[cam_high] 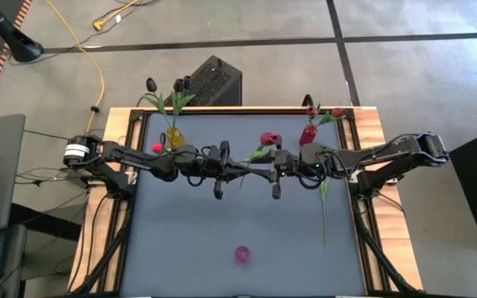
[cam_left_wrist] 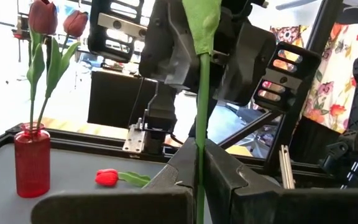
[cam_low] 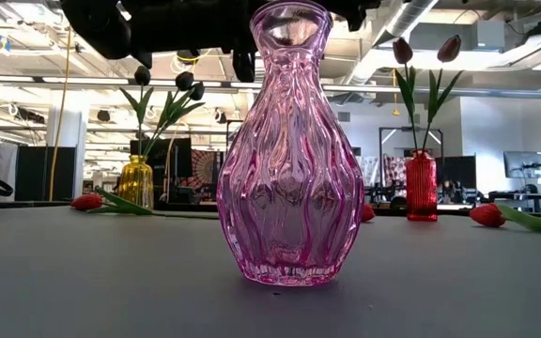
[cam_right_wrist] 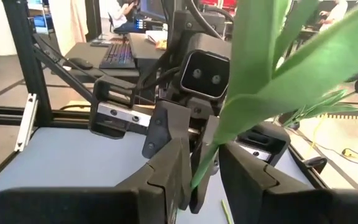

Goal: Sort flowers into vase by color
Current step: Put the purple flower into the red vase

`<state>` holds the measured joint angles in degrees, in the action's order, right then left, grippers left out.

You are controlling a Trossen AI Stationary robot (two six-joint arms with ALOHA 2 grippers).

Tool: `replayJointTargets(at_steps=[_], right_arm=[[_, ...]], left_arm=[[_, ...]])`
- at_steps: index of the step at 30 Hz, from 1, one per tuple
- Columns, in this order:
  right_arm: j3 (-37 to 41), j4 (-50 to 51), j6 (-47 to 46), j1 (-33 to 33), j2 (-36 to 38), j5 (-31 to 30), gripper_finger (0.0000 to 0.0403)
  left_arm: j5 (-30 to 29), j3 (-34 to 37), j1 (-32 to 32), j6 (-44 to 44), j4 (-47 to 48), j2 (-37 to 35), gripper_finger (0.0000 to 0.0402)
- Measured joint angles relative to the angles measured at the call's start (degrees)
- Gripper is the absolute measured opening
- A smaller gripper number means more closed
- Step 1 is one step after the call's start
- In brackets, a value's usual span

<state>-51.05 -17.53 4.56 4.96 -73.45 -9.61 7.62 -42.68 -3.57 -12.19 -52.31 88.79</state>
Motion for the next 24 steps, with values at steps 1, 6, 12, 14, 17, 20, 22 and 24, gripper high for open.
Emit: replayJointTargets(at_steps=[1, 6, 12, 14, 17, 20, 22, 24], right_arm=[[0.0, -0.1, 0.0, -0.2, 0.0, 0.0, 0.0130], [0.0, -0.2, 0.0, -0.3, 0.0, 0.0, 0.0114], [-0.1, -3.1, 0.0, -0.3, -1.9, 0.0, 0.0085], [-0.2, -3.9, 0.0, -0.6, -2.6, 0.0, 0.0076], [-0.1, -4.5, -0.2, -0.6, -3.5, 0.0, 0.0059], [-0.1, -3.9, -0.2, -0.6, -3.5, 0.0, 0.0041], [-0.1, -3.8, -0.2, -0.6, -3.5, 0.0, 0.0030], [-0.1, -3.5, -0.2, -0.5, -3.2, 0.0, 0.0028]], left_arm=[[0.0, 0.0, 0.0, 0.0, 0.0, 0.0, 0.0000], [-0.6, 0.0, 0.0, 0.0, 0.0, 0.0, 0.0000], [-0.9, 0.0, 0.0, 0.0, -0.5, 0.0, 0.0000], [-0.9, 0.0, 0.0, -0.3, -0.7, 0.0, 0.0000], [-0.9, 0.0, 0.0, -0.4, -0.5, 0.0, 0.0000], [-0.7, 0.0, 0.0, -0.7, -0.4, 0.1, 0.0000], [-0.8, 0.0, 0.0, -0.7, -0.3, 0.1, 0.0003], [-1.5, 0.0, 0.0, -0.3, -0.5, 0.1, 0.0009]])
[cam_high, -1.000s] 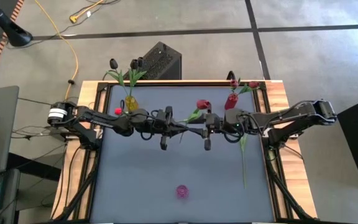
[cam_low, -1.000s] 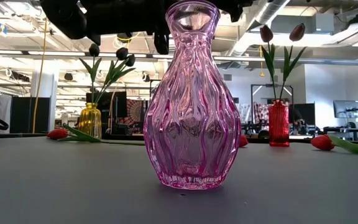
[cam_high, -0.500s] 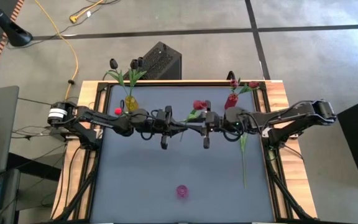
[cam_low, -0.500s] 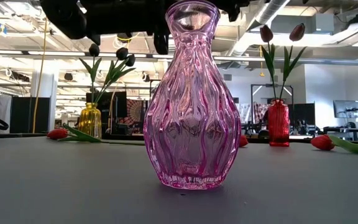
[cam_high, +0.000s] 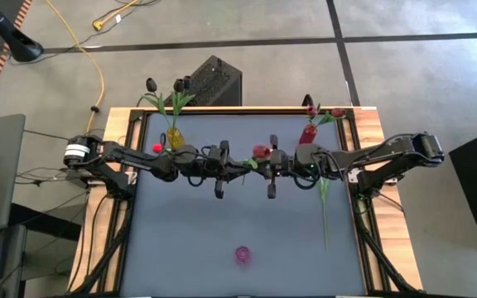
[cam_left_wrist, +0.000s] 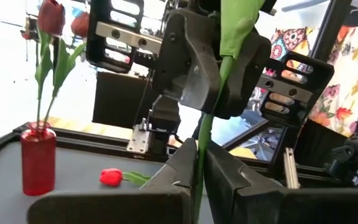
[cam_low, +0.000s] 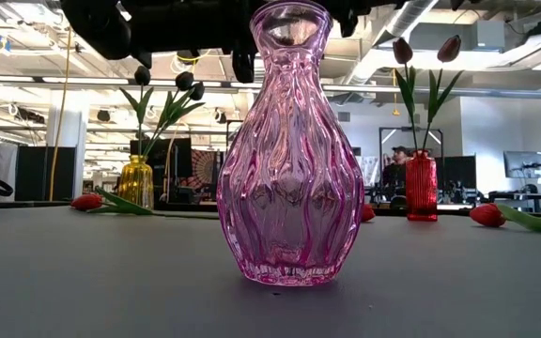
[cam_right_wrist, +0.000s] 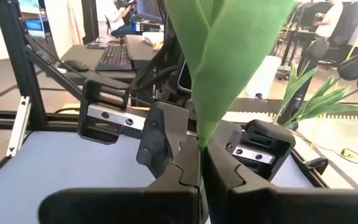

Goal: Sort flowers into vase by color
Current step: Put the purple flower into the red vase

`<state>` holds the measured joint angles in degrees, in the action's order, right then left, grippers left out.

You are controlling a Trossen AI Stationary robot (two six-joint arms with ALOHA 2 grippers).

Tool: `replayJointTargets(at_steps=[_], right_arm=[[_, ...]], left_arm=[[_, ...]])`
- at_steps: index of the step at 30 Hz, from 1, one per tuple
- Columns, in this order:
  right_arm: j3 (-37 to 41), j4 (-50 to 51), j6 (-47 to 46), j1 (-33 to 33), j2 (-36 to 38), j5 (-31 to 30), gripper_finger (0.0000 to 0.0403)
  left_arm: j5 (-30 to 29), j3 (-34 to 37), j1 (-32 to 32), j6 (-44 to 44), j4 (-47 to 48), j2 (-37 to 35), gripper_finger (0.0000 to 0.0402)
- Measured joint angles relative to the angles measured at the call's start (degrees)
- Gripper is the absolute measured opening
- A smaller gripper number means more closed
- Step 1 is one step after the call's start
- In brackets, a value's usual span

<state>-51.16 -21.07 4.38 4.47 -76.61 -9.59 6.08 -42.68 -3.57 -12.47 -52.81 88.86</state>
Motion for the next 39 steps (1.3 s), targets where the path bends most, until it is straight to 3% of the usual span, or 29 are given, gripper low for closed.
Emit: replayJointTargets(at_steps=[5, 12, 18, 29, 39], right_arm=[[0.0, 6.0, -1.4, 0.0, 2.7, 0.1, 0.0032], [0.0, 23.5, -2.2, 0.7, 13.8, -2.7, 0.0027], [0.1, 30.0, -2.7, 2.0, 23.3, -4.2, 0.0033], [0.1, 16.2, 2.2, 1.8, 32.0, -0.8, 0.0031], [0.0, -4.2, 9.5, -10.8, 31.2, -0.8, 0.0029]], left_arm=[[-0.1, 0.0, 0.0, 3.5, -0.4, 0.0, 0.0051], [-1.0, 0.0, -0.4, 4.3, 1.3, 0.0, 0.0128], [-1.2, 0.0, -1.7, 2.6, 4.4, 0.0, 0.0145], [-4.5, 0.0, -2.2, 3.3, 5.8, 0.0, 0.0142], [-4.4, 0.0, -2.2, 2.7, 5.9, 0.0, 0.0142]])
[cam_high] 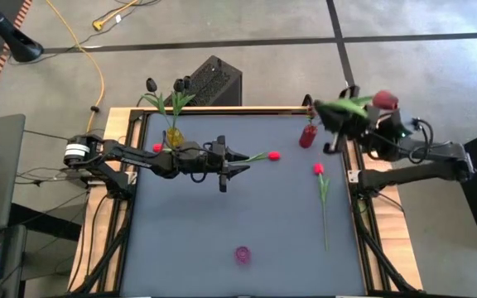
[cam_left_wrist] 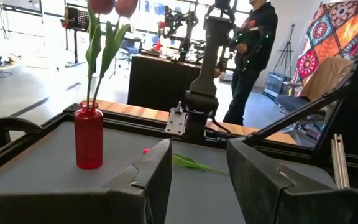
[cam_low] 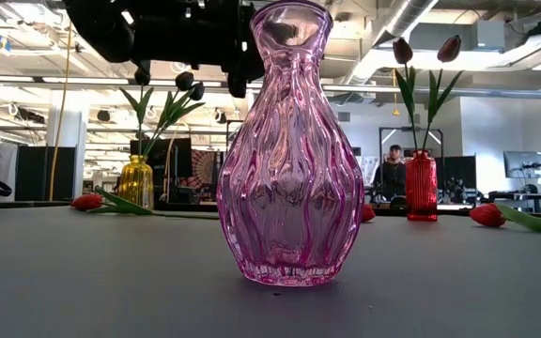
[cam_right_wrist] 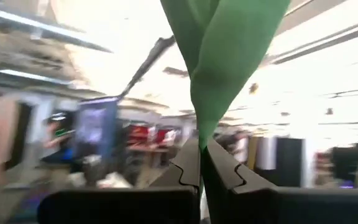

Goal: Sort flowers into vase by color
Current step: Put the purple flower into the red vase

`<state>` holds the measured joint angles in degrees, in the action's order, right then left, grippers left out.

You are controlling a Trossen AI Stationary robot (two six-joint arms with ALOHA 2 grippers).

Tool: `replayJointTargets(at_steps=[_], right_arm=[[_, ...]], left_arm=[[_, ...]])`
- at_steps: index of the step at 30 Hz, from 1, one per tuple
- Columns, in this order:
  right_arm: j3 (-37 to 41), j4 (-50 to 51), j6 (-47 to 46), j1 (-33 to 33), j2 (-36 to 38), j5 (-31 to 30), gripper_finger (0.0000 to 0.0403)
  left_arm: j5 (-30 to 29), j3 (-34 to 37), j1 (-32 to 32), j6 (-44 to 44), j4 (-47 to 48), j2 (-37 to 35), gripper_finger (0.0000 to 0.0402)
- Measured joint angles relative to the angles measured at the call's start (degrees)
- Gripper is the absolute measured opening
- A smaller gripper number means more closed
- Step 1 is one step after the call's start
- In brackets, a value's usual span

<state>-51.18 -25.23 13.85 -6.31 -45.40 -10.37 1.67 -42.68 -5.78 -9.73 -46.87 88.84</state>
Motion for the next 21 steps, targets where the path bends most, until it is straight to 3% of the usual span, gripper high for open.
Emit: replayJointTargets(at_steps=[7, 14, 21], right_arm=[[-6.2, 2.3, -0.2, -12.0, -3.1, 0.0, 0.0029], [-14.5, 16.8, -3.3, -23.5, -7.2, -0.1, 0.0029], [-15.3, 25.8, -8.2, -33.0, -9.5, -0.2, 0.0029]], left_arm=[[-0.1, 0.0, 0.0, 0.3, 0.0, 0.0, 0.0142], [-0.2, 0.0, 0.0, 0.2, 0.0, 0.0, 0.0142], [0.1, 0.0, 0.0, 0.9, 0.3, 0.0, 0.0142]])
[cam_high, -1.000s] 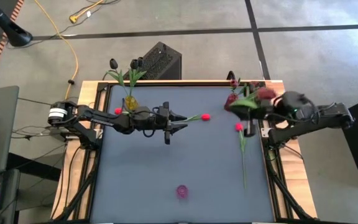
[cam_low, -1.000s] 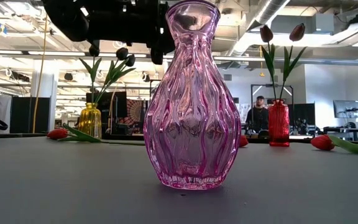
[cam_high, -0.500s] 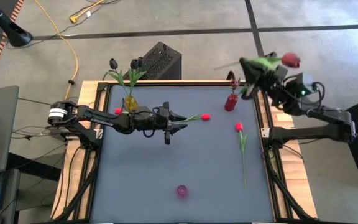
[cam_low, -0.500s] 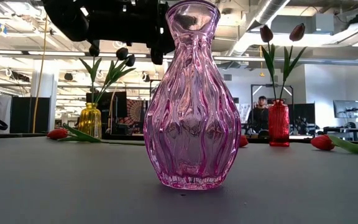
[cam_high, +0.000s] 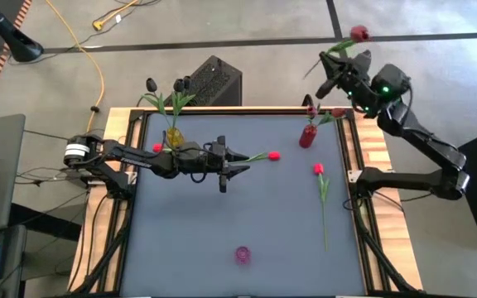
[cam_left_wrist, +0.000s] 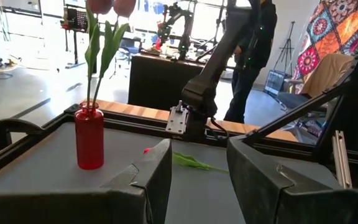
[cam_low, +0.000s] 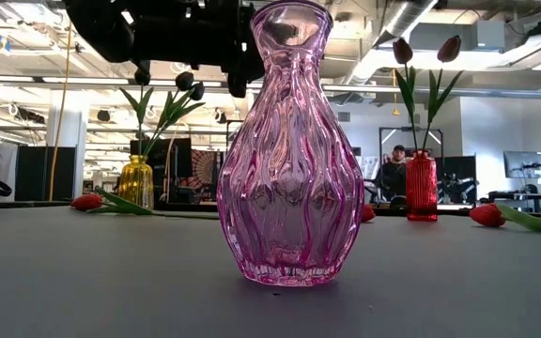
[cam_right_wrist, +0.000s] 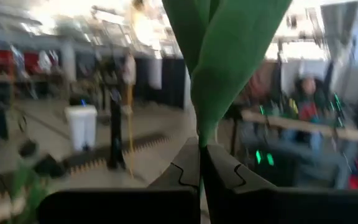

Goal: Sort flowers into vase by color
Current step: Put the purple flower into the red vase

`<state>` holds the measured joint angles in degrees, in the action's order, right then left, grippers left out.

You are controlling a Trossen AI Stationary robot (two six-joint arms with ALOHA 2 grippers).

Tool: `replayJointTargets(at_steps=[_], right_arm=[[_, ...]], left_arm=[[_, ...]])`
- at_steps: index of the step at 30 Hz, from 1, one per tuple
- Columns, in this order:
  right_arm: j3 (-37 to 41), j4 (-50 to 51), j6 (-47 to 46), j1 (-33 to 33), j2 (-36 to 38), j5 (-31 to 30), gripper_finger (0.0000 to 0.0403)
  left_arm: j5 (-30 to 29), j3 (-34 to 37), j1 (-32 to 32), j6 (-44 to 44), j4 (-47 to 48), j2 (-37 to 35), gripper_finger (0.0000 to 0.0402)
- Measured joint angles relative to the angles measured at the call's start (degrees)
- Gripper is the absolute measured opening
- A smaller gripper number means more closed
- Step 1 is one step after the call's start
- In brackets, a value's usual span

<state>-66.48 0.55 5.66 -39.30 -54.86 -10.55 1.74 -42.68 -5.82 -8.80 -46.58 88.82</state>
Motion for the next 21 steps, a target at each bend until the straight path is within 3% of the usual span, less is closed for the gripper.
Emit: replayJointTargets(at_steps=[11, 21], right_arm=[[0.2, 15.6, -8.2, -10.5, -0.6, 0.4, 0.0029], [6.1, 16.4, -13.2, -13.4, -0.1, 0.6, 0.0029]], left_arm=[[0.5, 0.0, -0.2, 1.1, 0.7, 0.0, 0.0142], [0.8, 0.0, -0.2, 0.2, 0.7, 0.0, 0.0141]])
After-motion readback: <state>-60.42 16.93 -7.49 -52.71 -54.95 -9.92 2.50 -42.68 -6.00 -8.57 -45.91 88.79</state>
